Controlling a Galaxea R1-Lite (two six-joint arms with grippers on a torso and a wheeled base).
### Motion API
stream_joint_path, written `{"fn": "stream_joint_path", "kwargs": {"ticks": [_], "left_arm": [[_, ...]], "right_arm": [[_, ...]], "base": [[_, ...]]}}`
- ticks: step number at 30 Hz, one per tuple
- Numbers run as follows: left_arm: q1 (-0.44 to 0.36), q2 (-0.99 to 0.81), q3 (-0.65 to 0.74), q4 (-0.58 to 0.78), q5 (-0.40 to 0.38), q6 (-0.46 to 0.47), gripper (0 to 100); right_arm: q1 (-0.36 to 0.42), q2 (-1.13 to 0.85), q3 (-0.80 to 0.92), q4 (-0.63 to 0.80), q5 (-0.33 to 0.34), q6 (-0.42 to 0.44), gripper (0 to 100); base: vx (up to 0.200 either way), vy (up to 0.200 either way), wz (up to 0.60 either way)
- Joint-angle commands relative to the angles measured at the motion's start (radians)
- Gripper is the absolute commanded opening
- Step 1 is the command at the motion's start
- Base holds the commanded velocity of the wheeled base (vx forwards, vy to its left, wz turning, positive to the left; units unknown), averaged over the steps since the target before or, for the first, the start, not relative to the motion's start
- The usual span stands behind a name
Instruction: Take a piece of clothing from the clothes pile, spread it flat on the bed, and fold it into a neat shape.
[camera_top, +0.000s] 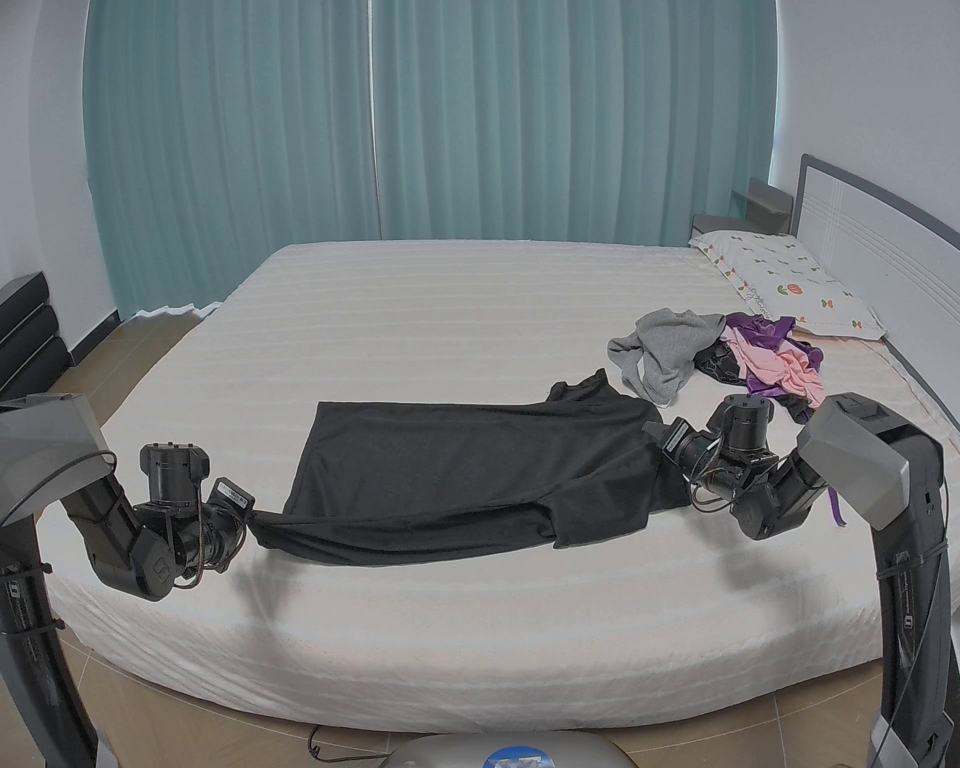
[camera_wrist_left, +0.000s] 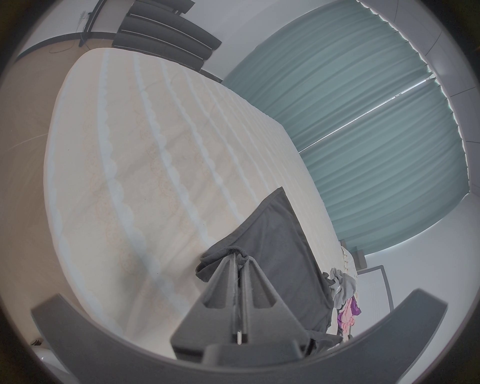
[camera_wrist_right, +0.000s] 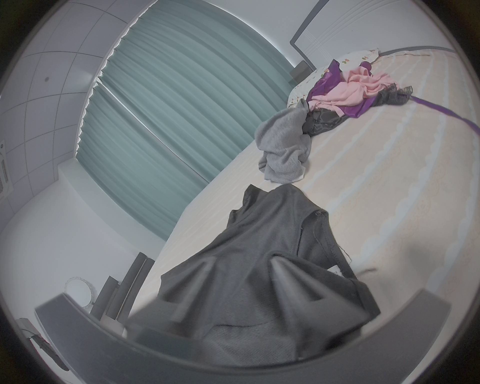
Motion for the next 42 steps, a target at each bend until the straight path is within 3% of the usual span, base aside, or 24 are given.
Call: {"fn": "stream_joint_path", "kwargs": {"ticks": [1,6,10,15,20,42], "left_arm": [[-0.001,0.024,0.001,0.000,0.000,0.000,0],[-0.001,0.024,0.004,0.000,0.000,-0.002,0],[-0.001,0.023,0.007,-0.002,0.000,-0.002,0],[-0.003,0.023,0.010,-0.002,-0.001,-0.002,0],[-0.003,0.021,0.012,-0.002,-0.001,-0.002,0],[-0.006,0.023,0.010,-0.002,-0.001,-0.002,0]], "right_arm": [[0.001,0.053,-0.006,-0.001,-0.003,-0.002,100],[-0.022,-0.022,0.069,-0.011,0.016,0.002,100],[-0.031,-0.120,0.175,-0.008,0.077,0.005,100],[-0.007,-0.171,0.311,-0.003,0.132,0.005,100],[0.026,-0.154,0.379,0.003,0.140,0.005,100],[0.061,-0.069,0.241,0.121,0.190,0.012,100]], "base": [[0.000,0.000,0.00],[0.000,0.000,0.00],[0.000,0.000,0.00],[0.000,0.000,0.00],[0.000,0.000,0.00],[0.000,0.000,0.00]]}}
